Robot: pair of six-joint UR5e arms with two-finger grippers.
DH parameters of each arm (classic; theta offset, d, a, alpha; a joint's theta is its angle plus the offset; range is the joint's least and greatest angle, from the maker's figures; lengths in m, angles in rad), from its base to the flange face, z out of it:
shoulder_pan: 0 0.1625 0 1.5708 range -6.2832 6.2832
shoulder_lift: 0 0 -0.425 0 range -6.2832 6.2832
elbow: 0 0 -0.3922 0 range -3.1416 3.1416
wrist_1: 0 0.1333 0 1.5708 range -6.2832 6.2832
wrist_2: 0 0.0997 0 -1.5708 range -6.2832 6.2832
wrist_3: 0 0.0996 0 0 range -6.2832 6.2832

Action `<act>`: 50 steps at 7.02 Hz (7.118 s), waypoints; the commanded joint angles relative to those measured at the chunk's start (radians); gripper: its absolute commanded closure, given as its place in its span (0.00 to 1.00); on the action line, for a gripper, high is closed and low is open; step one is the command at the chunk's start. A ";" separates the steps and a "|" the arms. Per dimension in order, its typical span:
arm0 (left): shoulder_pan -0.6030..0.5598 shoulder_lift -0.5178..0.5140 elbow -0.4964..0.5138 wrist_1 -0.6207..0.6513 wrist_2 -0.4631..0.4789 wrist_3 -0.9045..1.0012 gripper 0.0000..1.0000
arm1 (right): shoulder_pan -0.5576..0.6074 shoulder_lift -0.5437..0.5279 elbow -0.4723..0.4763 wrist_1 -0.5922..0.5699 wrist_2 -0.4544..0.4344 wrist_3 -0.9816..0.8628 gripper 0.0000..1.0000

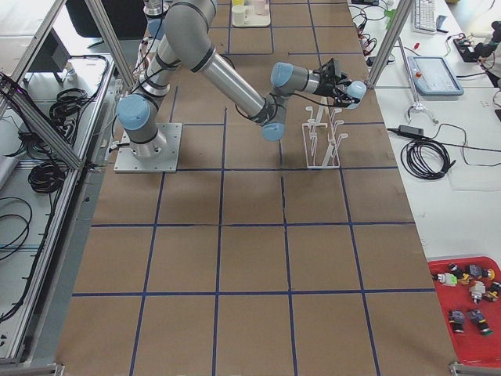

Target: Transfer IKEA cup to right arm and place on rack

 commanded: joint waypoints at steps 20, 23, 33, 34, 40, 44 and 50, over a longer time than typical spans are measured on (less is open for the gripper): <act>0.525 -0.004 -0.658 0.624 0.010 0.535 0.02 | -0.008 0.006 0.066 0.006 0.017 -0.018 0.01; 0.533 -0.043 -0.660 0.667 0.013 0.536 0.02 | -0.001 -0.022 0.014 0.005 0.017 -0.009 0.00; 0.490 -0.019 -0.296 0.285 0.073 0.513 1.00 | 0.220 -0.159 0.009 0.043 0.017 0.251 0.00; 0.462 -0.031 -0.152 0.142 0.073 0.506 1.00 | 0.254 -0.159 0.009 0.044 0.015 0.344 0.00; 0.416 -0.159 0.037 0.229 -0.334 0.567 1.00 | 0.347 -0.168 0.059 0.110 0.084 0.888 0.00; 0.378 -0.209 -0.212 0.856 -0.735 0.584 1.00 | 0.357 -0.171 0.095 0.109 0.143 1.106 0.00; 0.122 -0.397 -0.331 1.599 -0.946 0.509 1.00 | 0.361 -0.176 0.115 0.095 0.153 1.220 0.00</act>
